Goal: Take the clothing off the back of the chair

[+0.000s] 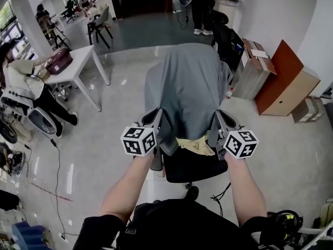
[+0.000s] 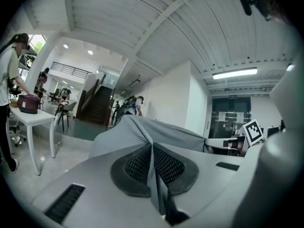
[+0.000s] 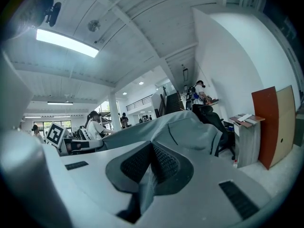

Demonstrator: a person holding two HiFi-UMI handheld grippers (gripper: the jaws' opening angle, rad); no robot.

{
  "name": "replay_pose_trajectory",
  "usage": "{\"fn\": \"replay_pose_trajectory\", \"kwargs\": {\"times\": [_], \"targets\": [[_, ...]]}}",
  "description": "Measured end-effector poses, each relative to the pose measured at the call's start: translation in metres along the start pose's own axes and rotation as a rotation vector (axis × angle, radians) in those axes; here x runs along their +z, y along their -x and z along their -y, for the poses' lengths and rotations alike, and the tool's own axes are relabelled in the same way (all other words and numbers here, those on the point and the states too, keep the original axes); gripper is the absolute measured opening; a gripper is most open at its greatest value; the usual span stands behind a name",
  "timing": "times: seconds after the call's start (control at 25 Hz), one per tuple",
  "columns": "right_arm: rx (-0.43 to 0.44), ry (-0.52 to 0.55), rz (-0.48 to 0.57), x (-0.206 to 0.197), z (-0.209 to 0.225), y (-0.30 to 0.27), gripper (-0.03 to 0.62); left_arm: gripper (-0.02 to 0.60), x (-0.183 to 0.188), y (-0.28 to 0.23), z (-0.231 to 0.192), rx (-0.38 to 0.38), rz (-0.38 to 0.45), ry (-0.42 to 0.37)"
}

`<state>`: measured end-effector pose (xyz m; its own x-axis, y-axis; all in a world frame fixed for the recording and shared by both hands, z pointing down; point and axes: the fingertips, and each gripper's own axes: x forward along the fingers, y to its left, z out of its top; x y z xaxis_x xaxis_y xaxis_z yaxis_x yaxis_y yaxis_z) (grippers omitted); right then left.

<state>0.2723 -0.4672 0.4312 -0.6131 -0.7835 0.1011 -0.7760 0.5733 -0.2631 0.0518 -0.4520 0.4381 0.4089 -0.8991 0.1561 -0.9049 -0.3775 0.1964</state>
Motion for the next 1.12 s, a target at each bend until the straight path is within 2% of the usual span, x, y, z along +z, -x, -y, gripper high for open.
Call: {"fn": "replay_pose_trajectory", "kwargs": {"times": [0.32,0.48,0.72,1.12], "targets": [[-0.041,-0.007,0.039,-0.02,-0.131,0.018,0.018,0.005,0.003,0.106,-0.051,-0.089,0.019,-0.005],[-0.072,-0.055,0.052,-0.037,-0.175,0.03,0.018,0.005,-0.005,0.147,-0.065,-0.118,0.007,-0.003],[-0.102,-0.056,0.067,-0.045,-0.204,0.061,0.018,0.005,-0.015,0.185,-0.065,-0.145,-0.015,-0.016],[-0.086,-0.093,0.099,-0.05,-0.211,0.122,0.018,0.005,-0.016,0.217,-0.013,-0.15,-0.025,-0.041]]}}
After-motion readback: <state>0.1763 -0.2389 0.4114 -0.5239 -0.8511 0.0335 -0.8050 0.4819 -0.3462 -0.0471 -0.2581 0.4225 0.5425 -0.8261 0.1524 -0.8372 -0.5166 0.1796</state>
